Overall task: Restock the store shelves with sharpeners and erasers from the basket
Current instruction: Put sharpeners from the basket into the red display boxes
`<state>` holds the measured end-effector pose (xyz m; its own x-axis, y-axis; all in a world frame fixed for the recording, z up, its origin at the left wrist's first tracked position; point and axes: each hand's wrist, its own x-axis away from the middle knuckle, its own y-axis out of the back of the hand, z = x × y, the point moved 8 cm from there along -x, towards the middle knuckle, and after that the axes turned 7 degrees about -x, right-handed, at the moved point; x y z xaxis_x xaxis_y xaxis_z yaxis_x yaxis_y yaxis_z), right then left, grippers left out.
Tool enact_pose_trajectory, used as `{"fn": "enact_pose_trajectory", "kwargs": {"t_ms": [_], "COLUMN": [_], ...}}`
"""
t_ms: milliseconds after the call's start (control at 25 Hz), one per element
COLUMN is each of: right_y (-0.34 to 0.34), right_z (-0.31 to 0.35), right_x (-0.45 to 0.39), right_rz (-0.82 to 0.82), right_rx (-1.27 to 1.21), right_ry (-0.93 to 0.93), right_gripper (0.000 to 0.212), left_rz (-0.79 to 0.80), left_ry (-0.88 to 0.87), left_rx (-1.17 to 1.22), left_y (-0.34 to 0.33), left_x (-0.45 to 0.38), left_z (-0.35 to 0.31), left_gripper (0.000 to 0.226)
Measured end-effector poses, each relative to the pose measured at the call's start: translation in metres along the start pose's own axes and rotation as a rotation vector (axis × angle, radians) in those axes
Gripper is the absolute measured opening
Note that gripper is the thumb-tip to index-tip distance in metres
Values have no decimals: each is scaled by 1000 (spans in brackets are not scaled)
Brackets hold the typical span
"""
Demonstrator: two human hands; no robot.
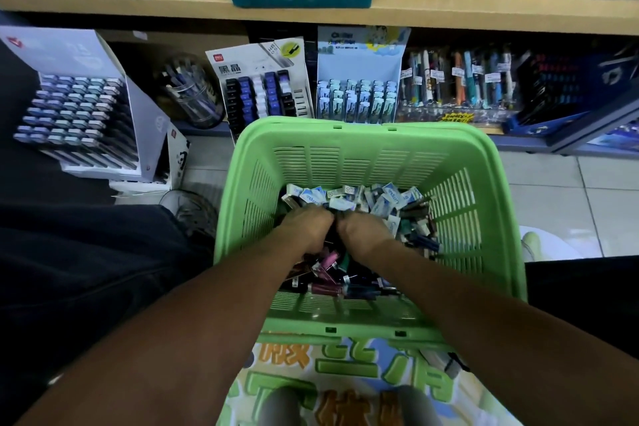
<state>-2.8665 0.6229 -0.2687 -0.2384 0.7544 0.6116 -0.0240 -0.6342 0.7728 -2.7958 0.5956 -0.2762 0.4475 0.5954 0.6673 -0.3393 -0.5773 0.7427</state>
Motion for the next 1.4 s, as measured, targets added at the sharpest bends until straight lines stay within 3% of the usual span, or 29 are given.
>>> {"fn": "enact_pose_trajectory", "kwargs": {"t_ms": [120,320,520,600,760,840,920,1040,1160,1200,1280,1320,1400], "right_y": [-17,-6,-19,-5,15,18,19,17,10,6,2,-3,-19], "right_z": [6,2,3,-6,-18,-11,-5,-4,-4,-4,-8,-2,21], "right_x": [-7,-16,-18,-19,-25,-29,-28,-25,-23,-22,-23,-22,-15], "right_rz": [1,52,24,-83,-121,-78,-52,-43,46,70,74,87,155], "right_rx": [150,184,232,-57,-1148,-1333,-1337,-1487,-1565,-1446,-904,-675,-457], "right_ry": [28,28,83,86,-61,-60,-48,25,24,12,14,78,275], "right_gripper": [52,75,74,64,74,80,73,46,62,64,55,55,72], "left_rz": [39,174,15,-51,17,69,49,15,-38,-50,-98,-126,-157], "left_ry": [12,91,274,374,465,426,409,424,431,412,364,343,310], "left_rx": [-15,135,429,625,1304,1393,1383,1346,1150,991,631,482,238], "left_y": [-3,-2,12,16,12,15,19,15,14,16,23,25,27], "left_x": [-1,1,5,10,23,28,30,30,23,21,20,20,22], "left_z": [0,25,55,64,52,44,45,49,57,59,62,61,56], "left_gripper": [28,12,28,23,21,28,33,42,52,55,58,58,59]}}
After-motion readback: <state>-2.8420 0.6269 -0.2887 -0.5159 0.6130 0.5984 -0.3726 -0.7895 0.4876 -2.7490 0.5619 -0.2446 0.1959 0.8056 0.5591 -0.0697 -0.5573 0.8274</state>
